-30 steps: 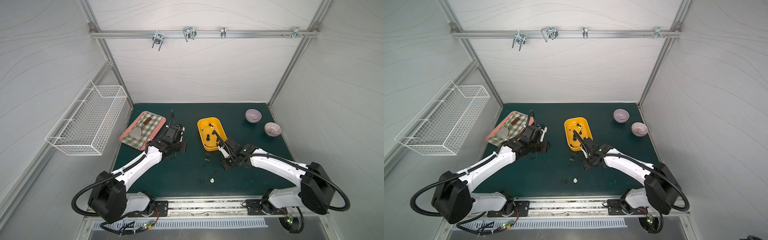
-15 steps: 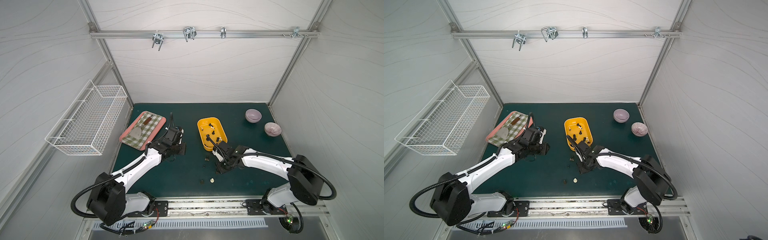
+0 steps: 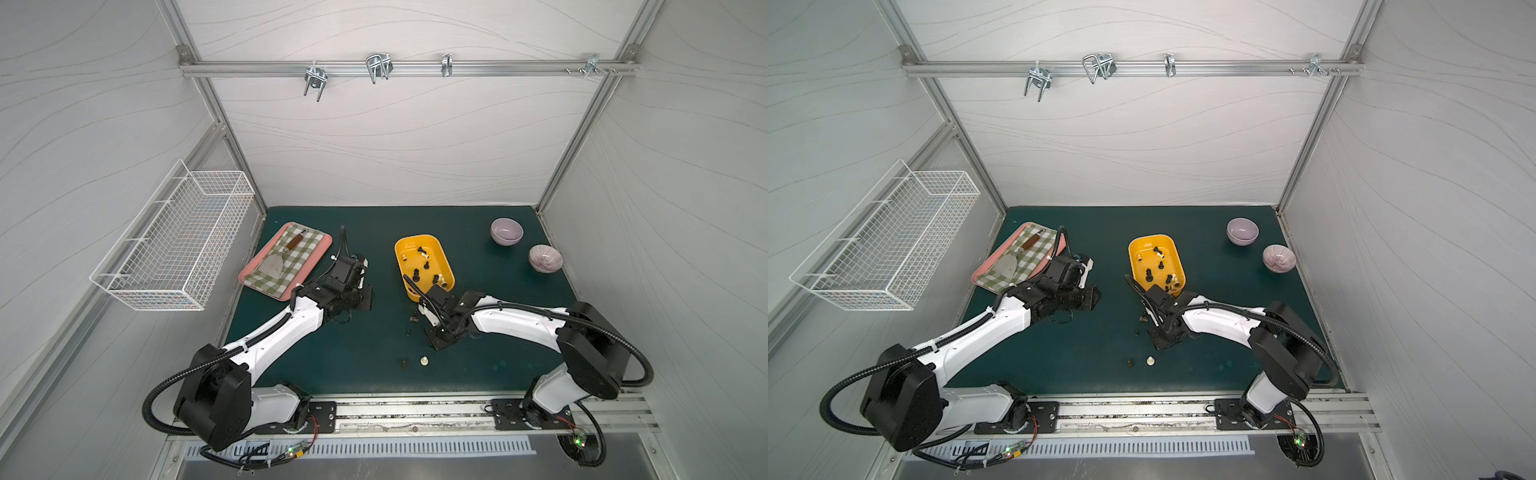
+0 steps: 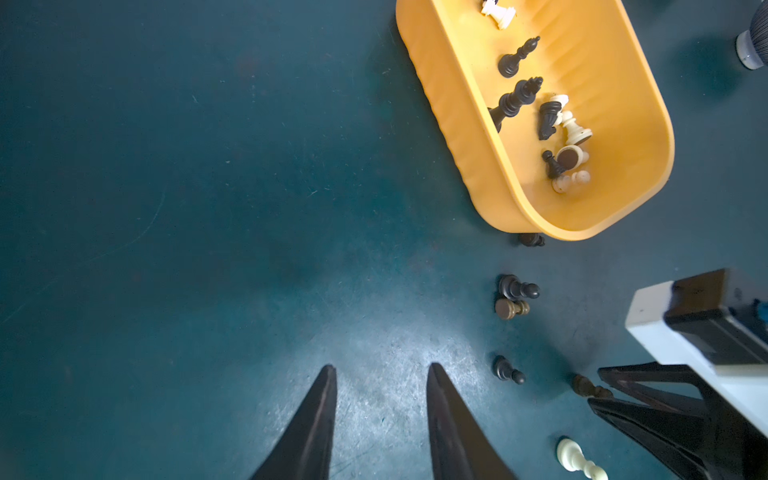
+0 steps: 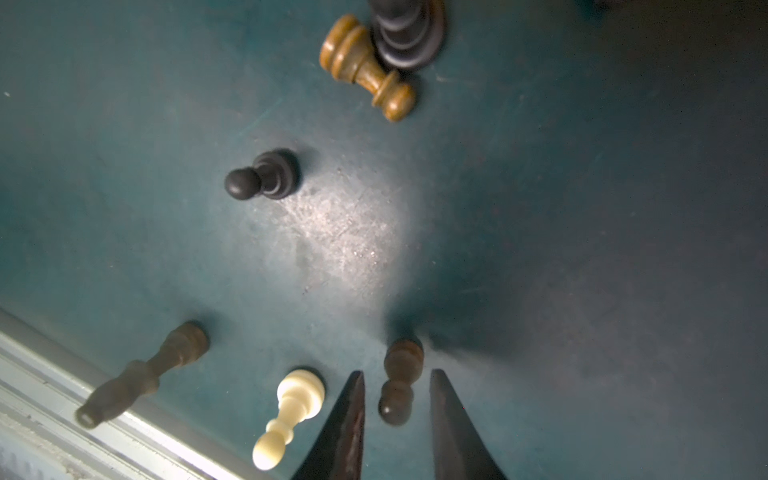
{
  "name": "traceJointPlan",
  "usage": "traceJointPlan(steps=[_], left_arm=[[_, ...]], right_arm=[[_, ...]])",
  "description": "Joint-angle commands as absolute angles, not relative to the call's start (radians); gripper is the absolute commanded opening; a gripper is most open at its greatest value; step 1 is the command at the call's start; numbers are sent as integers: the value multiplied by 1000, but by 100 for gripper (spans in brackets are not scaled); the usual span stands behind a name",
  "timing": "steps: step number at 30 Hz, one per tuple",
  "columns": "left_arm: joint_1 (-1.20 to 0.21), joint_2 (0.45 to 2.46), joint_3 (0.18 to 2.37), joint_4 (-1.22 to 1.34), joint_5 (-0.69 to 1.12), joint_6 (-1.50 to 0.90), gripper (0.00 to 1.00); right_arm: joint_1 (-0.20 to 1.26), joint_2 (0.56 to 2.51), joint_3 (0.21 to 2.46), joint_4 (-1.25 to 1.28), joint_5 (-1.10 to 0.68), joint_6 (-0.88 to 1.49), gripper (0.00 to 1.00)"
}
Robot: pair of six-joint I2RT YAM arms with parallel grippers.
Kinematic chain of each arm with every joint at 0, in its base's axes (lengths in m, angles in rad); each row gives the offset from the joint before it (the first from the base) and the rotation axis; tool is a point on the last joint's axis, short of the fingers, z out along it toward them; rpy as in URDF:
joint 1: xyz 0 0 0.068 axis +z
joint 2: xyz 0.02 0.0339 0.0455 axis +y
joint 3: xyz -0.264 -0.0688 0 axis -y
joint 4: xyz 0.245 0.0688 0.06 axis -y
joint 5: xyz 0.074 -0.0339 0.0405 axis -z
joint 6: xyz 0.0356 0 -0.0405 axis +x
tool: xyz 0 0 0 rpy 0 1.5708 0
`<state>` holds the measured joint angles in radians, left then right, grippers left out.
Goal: Put the chess pieces into the storage box
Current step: Pick up the chess piece at the center of the board.
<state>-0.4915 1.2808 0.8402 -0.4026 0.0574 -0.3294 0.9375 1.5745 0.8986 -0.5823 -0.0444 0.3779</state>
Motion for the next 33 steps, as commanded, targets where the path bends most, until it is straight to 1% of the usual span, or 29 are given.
traceJointPlan(steps=[1, 8, 18, 22, 29, 33], left_arm=[[-487, 1290, 844, -365, 67, -341, 38], [-487, 1299, 844, -364, 72, -341, 38], [-488, 1299, 841, -364, 77, -340, 38], [-486, 1308, 845, -358, 81, -341, 37], [-487, 1336, 863, -359, 92, -333, 37], [-486, 1348, 869, -358, 100, -328, 37]], right_arm=[[949, 1596, 922, -594, -38, 389, 29], [951, 1606, 927, -596, -24, 401, 26], [951, 1599, 922, -596, -13, 410, 17], [951, 1585, 920, -604, -11, 411, 14], [942, 1542, 932, -623, -13, 404, 13], [905, 1504, 945, -636, -27, 392, 13]])
